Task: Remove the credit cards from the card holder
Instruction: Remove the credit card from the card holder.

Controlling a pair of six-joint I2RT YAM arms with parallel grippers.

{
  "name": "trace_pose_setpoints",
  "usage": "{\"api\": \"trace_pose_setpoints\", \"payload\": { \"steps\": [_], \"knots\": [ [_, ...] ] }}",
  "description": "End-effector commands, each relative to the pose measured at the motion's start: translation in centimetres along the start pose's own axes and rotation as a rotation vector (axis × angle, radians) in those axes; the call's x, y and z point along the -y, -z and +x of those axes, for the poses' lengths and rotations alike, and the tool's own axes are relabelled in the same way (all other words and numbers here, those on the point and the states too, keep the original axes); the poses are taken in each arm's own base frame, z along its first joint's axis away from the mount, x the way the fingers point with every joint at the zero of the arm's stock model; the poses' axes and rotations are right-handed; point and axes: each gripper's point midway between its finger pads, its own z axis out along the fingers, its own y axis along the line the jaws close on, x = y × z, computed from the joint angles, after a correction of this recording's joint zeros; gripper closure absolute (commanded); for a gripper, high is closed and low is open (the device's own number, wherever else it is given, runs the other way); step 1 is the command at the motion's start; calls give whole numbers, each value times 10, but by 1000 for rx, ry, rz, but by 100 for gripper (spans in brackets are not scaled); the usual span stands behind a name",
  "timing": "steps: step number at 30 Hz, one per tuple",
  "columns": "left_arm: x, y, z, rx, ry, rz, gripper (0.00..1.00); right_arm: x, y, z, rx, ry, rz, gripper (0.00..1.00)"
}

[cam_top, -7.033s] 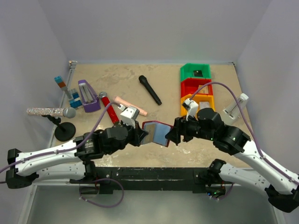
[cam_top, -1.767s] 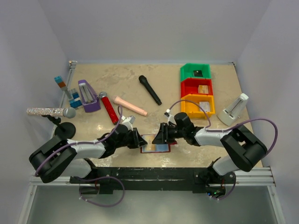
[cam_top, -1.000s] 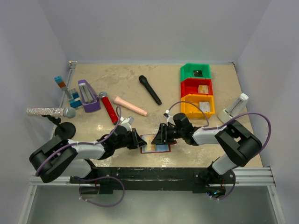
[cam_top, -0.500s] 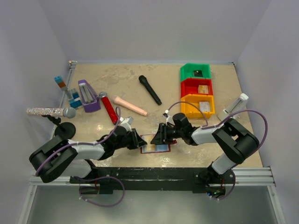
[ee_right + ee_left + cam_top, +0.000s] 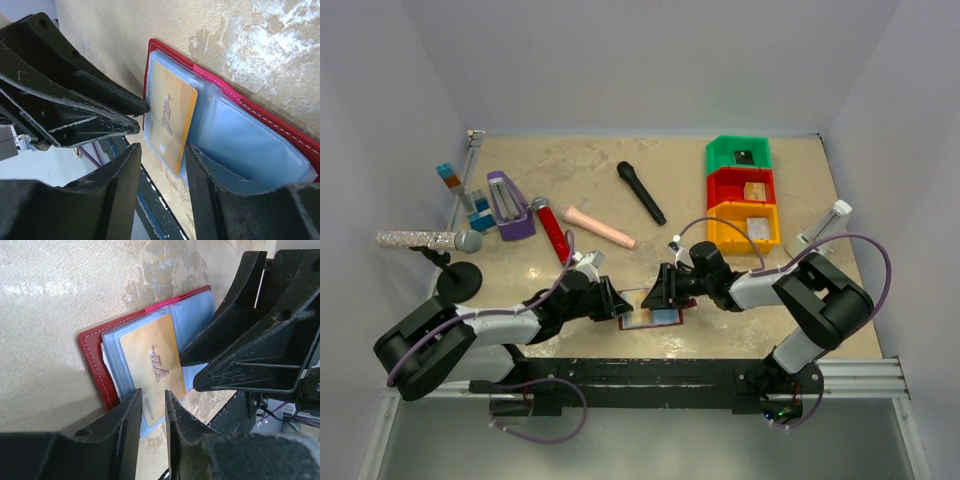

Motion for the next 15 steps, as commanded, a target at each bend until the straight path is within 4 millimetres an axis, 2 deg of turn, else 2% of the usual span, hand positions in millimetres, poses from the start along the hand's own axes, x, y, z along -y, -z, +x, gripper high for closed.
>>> {"api": "trace_pose_setpoints", "payload": {
  "steps": [1, 7, 15],
  "knots": [
    [-2, 4, -3, 8, -31, -29, 69, -9, -3, -8, 13, 27, -36, 55],
    [6, 8, -9, 19, -45, -19, 67, -8, -4, -7, 9, 26, -34, 55],
    [1, 5, -10, 19, -51, -45, 72, -9, -4, -8, 7, 24, -38, 55]
  ]
}}
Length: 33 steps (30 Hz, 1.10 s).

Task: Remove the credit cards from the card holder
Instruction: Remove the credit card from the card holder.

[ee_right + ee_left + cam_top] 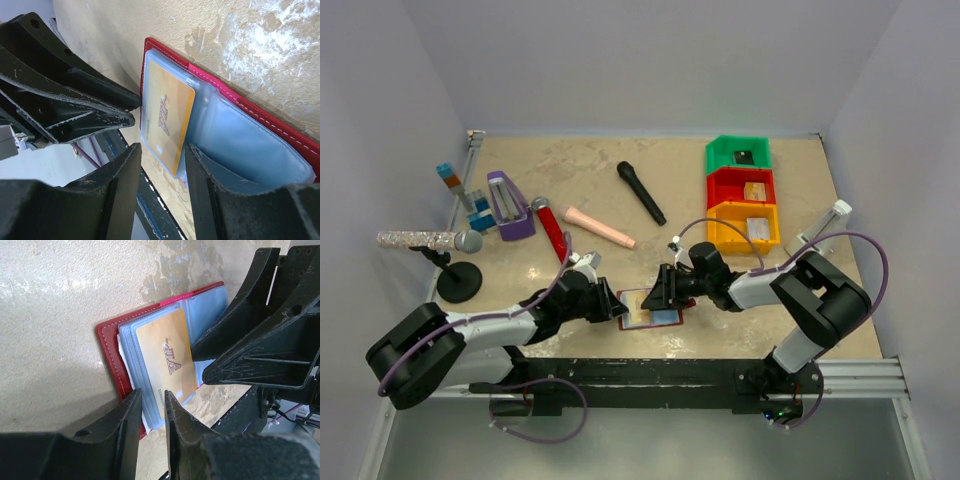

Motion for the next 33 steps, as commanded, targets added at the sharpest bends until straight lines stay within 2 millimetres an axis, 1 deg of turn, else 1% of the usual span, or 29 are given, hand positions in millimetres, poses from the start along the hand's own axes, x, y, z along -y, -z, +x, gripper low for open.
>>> {"api": "trace_pose_setpoints", "payload": {
  "steps": [1, 7, 12, 18, 24, 28, 33],
  "knots": [
    [10, -4, -12, 27, -32, 12, 72, -12, -2, -10, 13, 31, -44, 55],
    [3, -9, -7, 8, -23, -12, 78, -14, -3, -9, 8, 29, -56, 55],
    [-3, -10, -3, 0, -20, -33, 82, -20, -2, -9, 10, 36, -93, 55],
    [-10, -11, 0, -7, -16, -50, 83, -31, 0, -9, 15, 64, -161, 55],
    [-12, -12, 2, -9, -11, -52, 84, -43, 2, -7, 4, 88, -232, 56],
    [-11, -13, 1, -7, -11, -48, 85, -45, 3, -5, -14, 97, -240, 56],
    [-10, -14, 1, -5, -9, -40, 85, -42, 2, -1, -42, 97, -225, 56]
  ]
}}
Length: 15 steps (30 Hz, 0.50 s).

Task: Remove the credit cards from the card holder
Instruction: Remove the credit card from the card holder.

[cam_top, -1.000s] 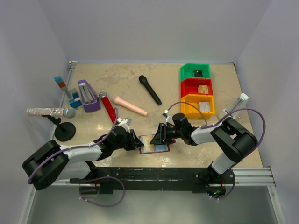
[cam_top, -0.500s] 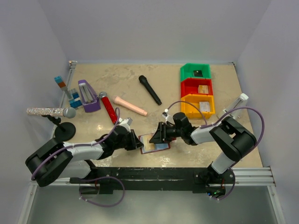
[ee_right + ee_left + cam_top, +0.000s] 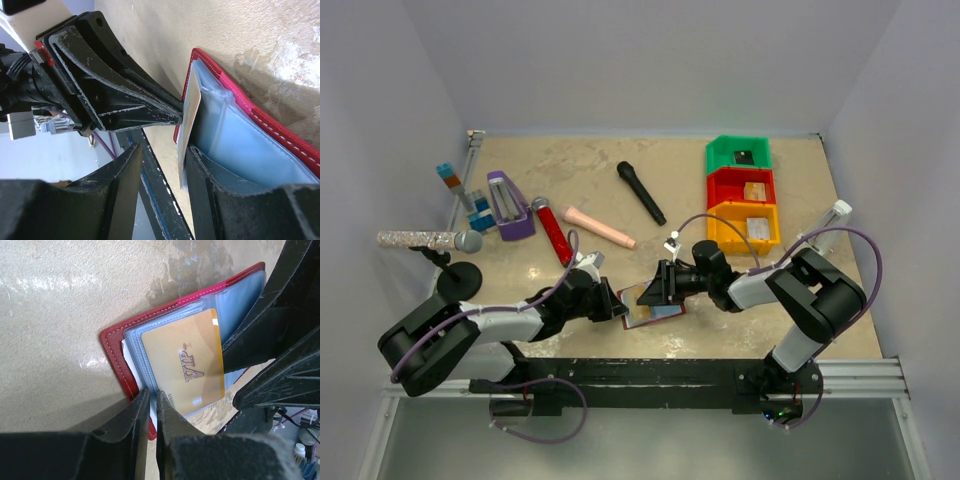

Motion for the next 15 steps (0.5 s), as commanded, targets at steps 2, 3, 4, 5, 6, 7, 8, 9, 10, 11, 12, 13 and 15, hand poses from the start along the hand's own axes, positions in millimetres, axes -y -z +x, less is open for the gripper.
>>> {"api": "trace_pose_setpoints", "payload": {
  "steps": [2, 3, 4, 5, 6, 7, 8, 9, 10, 11, 12, 13, 15],
  "knots": [
    [-4, -4, 0, 3, -5, -10, 85, -12, -1, 5, -54, 34, -53, 56],
    [-3, -4, 1, 0, -6, -6, 85, -11, -2, 5, -57, 30, -49, 55],
    [-1, -5, 1, -1, -5, 4, 85, -11, -2, 4, -57, 31, -50, 56],
    [-1, -5, 2, -3, -3, 6, 85, -10, -3, 3, -58, 29, -48, 55],
    [0, -5, 2, -2, -2, 13, 85, -10, -3, 4, -60, 25, -48, 55],
    [1, -6, 1, 0, 0, 19, 85, -10, -4, 3, -60, 24, -48, 55],
    [3, -6, 2, -3, 2, 26, 85, -11, -5, 3, -61, 25, -49, 55],
    [4, -7, 2, -3, 2, 34, 85, -11, -5, 2, -61, 22, -49, 55],
    [7, -7, 1, -3, 6, 45, 85, -11, -6, 1, -59, 20, -49, 55],
    [7, -8, 2, -6, 5, 45, 85, -11, -6, 0, -58, 19, -50, 55],
    [8, -8, 1, -5, 8, 50, 85, -11, -6, 0, -58, 15, -47, 55],
    [10, -8, 0, -3, 9, 58, 85, -11, -7, 1, -59, 13, -46, 55],
    [12, -9, 1, -7, 9, 65, 85, -11, -8, -1, -57, 13, -44, 55]
  ]
}}
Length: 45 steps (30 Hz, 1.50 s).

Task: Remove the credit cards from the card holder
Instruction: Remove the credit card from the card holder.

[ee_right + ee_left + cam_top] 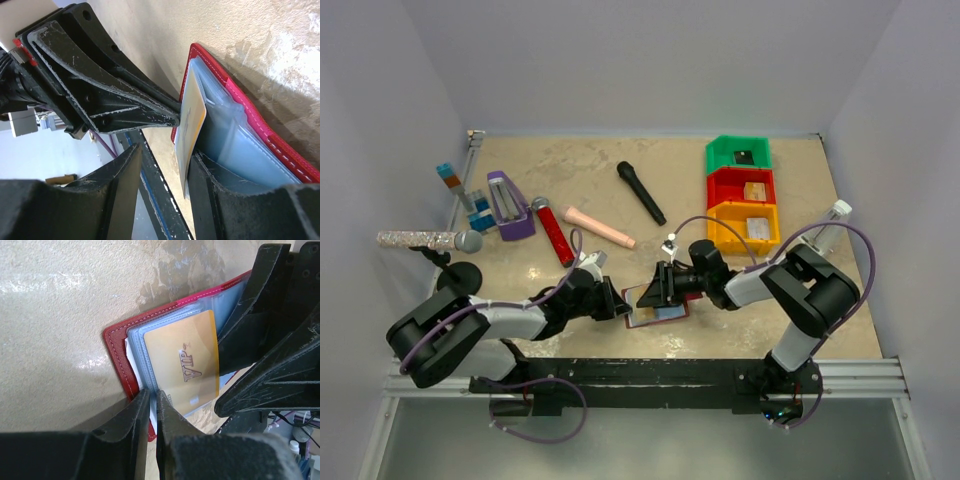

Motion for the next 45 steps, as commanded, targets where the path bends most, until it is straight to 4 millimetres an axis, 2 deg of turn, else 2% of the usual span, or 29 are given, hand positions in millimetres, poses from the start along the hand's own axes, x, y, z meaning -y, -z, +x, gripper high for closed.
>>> {"api": "trace_pose_setpoints", "payload": {
  "steps": [1, 10, 19, 22, 25, 45],
  "knots": [
    [7, -3, 1, -4, 2, 32, 85, -18, -3, -7, -12, 41, -57, 55],
    [9, -5, 5, -13, 3, 40, 82, -19, -5, -5, -27, 39, -59, 55],
    [-5, 0, 8, -5, 15, -4, 82, -20, 1, -3, -30, 56, -22, 59],
    [-9, 0, 9, -5, 12, -23, 86, -19, 3, -2, -30, 55, -13, 59],
    [-13, 0, 11, -11, 11, -39, 100, -19, 4, -2, -27, 58, -6, 59],
    [-31, 0, 19, -32, 18, -106, 100, -23, 14, 0, -22, 80, 29, 60]
  ]
}}
